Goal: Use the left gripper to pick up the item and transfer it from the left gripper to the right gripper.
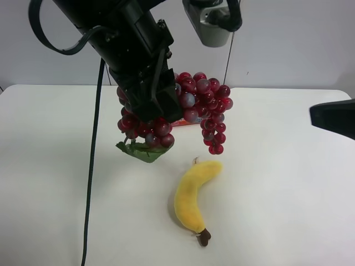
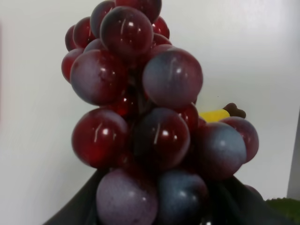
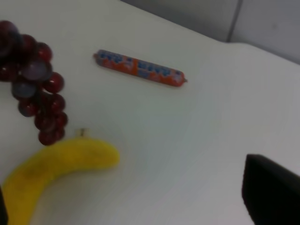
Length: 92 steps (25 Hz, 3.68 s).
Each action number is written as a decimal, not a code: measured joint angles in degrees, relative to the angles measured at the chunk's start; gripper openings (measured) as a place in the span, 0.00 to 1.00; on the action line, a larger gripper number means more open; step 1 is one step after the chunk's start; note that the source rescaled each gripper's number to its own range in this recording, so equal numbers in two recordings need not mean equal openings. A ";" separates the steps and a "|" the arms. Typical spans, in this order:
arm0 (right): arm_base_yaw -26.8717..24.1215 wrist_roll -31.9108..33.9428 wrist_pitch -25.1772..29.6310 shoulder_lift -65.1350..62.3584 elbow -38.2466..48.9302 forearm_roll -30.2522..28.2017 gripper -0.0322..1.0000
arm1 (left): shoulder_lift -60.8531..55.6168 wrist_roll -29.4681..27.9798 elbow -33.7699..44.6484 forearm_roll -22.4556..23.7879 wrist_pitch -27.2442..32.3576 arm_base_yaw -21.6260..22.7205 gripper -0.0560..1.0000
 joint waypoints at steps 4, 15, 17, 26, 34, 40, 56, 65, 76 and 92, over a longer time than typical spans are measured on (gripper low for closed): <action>6.54 -8.06 -6.02 7.26 0.00 3.10 1.00 | 0.00 1.37 0.00 0.05 0.00 0.00 0.06; 17.27 -27.03 -13.62 22.30 0.00 13.90 1.00 | 0.00 2.19 0.00 0.05 -0.16 0.00 0.06; 19.22 -30.66 -15.35 24.37 0.00 15.58 1.00 | 0.00 2.38 0.00 0.05 -0.20 0.00 0.06; 26.83 -37.80 -25.85 31.27 -0.04 18.65 1.00 | 0.00 4.90 0.00 0.05 -0.33 0.00 0.06; 28.67 -38.16 -28.33 34.88 -0.04 18.70 1.00 | 0.00 9.44 0.00 0.05 -0.06 0.00 0.06; 28.67 -38.19 -29.55 35.47 -0.04 20.17 1.00 | 0.00 13.37 0.00 -0.03 0.01 0.00 0.06; 28.67 -38.14 -30.06 35.95 -0.04 20.72 0.05 | 0.00 18.37 0.00 -2.03 -0.04 0.00 0.06; 28.67 -38.00 -30.06 35.95 -0.04 20.72 0.05 | 0.00 19.52 0.00 -1.84 0.19 0.00 0.31; 28.67 -37.95 -29.65 35.95 -0.04 20.67 0.04 | 0.00 19.79 0.00 -1.94 -1.38 0.00 1.00; 28.67 -37.78 -29.65 35.95 -0.04 20.67 0.04 | -10.07 4.19 0.00 9.12 6.74 0.00 1.00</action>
